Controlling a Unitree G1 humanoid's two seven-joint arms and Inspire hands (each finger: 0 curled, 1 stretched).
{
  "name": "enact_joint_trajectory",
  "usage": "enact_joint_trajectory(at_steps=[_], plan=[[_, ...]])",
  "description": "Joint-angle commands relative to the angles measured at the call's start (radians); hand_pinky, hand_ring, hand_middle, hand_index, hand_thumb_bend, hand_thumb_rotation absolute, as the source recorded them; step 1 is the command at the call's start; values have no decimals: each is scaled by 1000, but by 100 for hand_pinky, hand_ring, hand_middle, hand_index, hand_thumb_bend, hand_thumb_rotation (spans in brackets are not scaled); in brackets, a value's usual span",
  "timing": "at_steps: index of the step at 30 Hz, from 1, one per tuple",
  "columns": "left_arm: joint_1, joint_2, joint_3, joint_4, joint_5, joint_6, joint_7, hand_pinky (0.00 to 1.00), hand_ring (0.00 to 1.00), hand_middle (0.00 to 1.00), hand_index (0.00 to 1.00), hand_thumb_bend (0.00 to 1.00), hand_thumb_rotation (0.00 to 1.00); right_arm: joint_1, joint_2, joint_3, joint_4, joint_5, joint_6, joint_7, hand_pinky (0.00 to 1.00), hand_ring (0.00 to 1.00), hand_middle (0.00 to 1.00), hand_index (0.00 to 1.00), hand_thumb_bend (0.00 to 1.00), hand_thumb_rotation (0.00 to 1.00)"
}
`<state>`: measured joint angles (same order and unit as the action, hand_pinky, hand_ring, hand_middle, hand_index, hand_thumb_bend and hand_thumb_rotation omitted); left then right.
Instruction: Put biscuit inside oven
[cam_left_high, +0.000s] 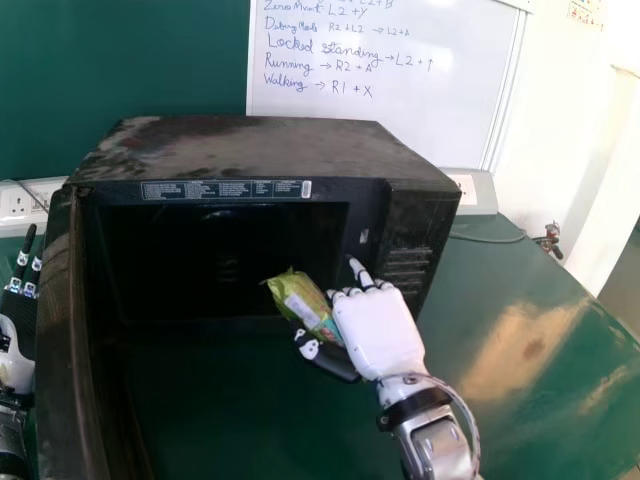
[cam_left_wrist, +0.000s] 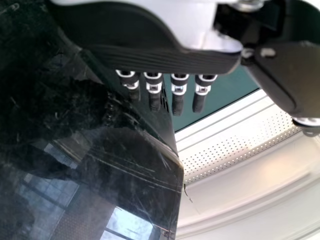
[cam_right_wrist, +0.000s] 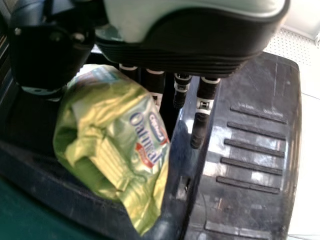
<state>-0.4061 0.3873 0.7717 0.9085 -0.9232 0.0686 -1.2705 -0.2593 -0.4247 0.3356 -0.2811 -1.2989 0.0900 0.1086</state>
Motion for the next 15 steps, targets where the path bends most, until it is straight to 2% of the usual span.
enact_joint_trajectory(at_steps=[1,6,9,12,15], plan=[[53,-58,6,35,-1,17,8,0,29,73,100,6,100,-30,12,-10,12,16,-5,-23,56,50,46,52,52,0],[53,-59,8,35,-3,18,8,0,29,72,100,17,100,-55,13,4,25,21,-9,3,56,50,45,54,52,0],[54,-57,8,33,-6,32,10,0,30,73,100,11,100,-68,18,14,38,18,-11,9,55,51,45,54,52,0],[54,-58,8,36,2,13,17,0,29,73,100,16,100,-80,36,25,70,16,-16,-41,55,51,46,54,52,0],[51,-54,7,45,1,12,2,0,29,73,100,16,100,-95,51,34,99,20,-19,-58,59,53,46,53,53,0]])
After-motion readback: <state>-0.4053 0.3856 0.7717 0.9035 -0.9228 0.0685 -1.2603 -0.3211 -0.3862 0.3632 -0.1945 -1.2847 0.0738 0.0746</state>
